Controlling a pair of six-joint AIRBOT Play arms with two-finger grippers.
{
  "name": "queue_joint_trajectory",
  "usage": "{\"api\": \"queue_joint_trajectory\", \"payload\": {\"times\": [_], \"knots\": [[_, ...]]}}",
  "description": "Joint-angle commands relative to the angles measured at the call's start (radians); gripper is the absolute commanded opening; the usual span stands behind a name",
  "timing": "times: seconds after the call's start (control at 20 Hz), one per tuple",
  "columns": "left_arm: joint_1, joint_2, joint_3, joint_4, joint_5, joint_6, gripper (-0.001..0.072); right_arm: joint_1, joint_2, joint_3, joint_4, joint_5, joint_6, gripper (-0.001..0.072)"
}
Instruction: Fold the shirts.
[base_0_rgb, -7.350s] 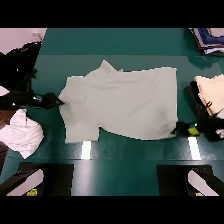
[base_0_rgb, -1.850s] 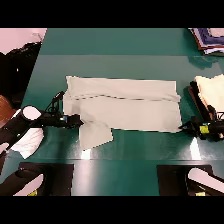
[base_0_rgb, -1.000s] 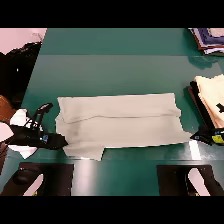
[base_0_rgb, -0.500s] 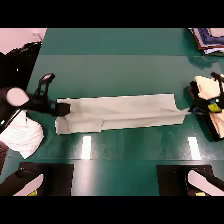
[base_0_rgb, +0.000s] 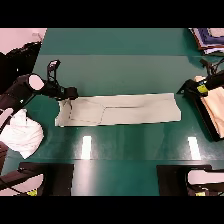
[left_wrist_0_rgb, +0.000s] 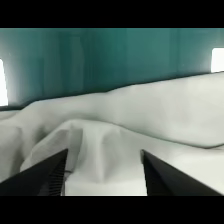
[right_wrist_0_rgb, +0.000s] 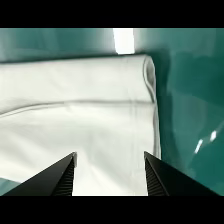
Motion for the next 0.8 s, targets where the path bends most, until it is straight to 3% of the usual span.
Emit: {"api": "queue_joint_trajectory", "payload": {"times": [0.0, 0.1, 0.15, 0.2, 0.3, 0.4, 0.75], "knots": [[0.0, -0.015, 0.046, 0.0, -0.043, 0.003, 0.0537, -0.043, -0.062, 0.05, 0.09, 0.006, -0.045, 0.0492], [0.0, -0.008, 0.092, -0.008, -0.125, 0.028, 0.0509, -0.083, -0.062, 0.05, 0.085, 0.06, -0.08, 0.0491], [0.0, -0.008, 0.109, -0.016, -0.165, 0.029, 0.0236, -0.108, -0.062, 0.04, 0.087, 0.086, -0.097, 0.0491], [0.0, -0.008, 0.117, -0.018, -0.192, 0.038, 0.0033, -0.131, -0.061, 0.022, 0.086, 0.099, -0.101, 0.049], [0.0, -0.008, 0.116, -0.06, -0.209, 0.074, 0.0041, -0.174, -0.061, -0.051, 0.096, 0.097, -0.12, 0.0493], [0.0, -0.008, 0.116, -0.099, -0.201, 0.073, 0.0042, -0.196, -0.062, -0.143, 0.098, 0.079, -0.15, 0.0624], [0.0, -0.013, 0.116, -0.171, -0.163, 0.074, 0.0042, -0.134, -0.072, -0.338, 0.182, -0.066, -0.238, 0.0619]]}}
